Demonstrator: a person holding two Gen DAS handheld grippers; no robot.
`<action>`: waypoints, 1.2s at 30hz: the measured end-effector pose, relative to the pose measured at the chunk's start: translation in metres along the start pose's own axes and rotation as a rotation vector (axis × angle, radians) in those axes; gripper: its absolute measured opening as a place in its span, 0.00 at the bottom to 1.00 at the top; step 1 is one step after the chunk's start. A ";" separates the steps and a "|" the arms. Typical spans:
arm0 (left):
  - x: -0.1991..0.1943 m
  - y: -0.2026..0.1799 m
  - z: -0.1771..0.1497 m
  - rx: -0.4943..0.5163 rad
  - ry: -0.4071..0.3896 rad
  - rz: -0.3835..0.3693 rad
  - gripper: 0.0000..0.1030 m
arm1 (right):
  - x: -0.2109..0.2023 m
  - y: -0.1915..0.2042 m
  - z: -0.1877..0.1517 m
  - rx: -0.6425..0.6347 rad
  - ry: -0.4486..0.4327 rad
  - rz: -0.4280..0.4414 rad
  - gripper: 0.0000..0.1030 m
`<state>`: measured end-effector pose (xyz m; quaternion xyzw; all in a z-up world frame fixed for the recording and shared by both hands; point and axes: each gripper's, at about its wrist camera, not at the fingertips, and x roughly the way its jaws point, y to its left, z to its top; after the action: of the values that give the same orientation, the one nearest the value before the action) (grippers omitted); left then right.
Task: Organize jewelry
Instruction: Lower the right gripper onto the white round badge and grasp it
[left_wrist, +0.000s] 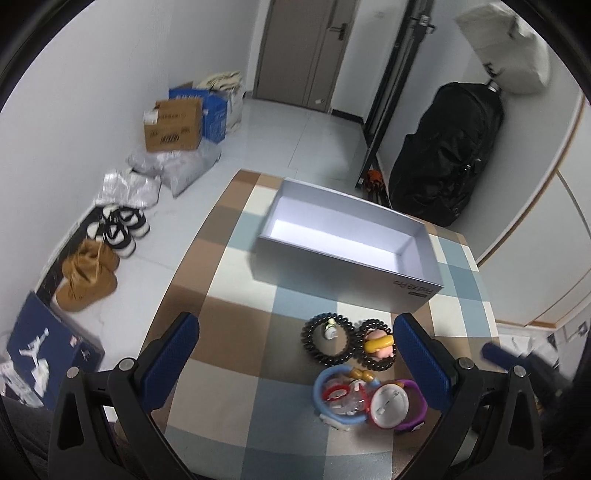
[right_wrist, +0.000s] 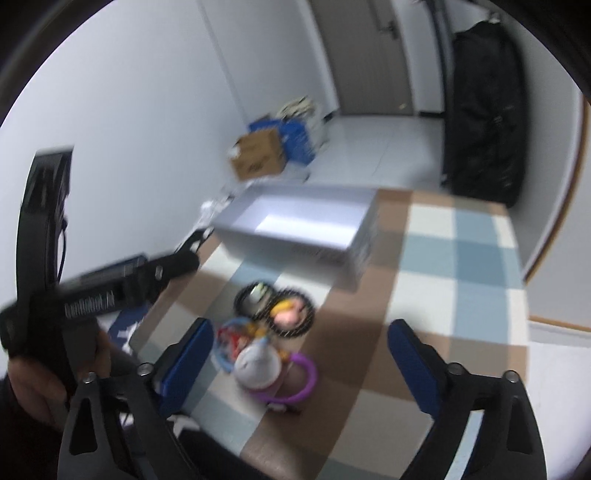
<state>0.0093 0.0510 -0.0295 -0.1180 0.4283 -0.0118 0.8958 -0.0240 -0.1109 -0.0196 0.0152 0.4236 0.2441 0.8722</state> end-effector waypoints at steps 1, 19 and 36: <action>0.001 0.003 0.001 -0.014 0.008 -0.002 0.99 | 0.005 0.004 -0.001 -0.018 0.019 0.005 0.88; 0.015 0.035 0.007 -0.122 0.088 -0.008 0.99 | 0.060 0.042 -0.021 -0.241 0.199 -0.050 0.51; 0.027 0.028 -0.005 -0.051 0.178 -0.063 0.99 | 0.027 0.009 0.000 -0.038 0.071 -0.017 0.40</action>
<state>0.0206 0.0736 -0.0589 -0.1526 0.5025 -0.0394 0.8501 -0.0134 -0.0905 -0.0371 -0.0140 0.4496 0.2450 0.8588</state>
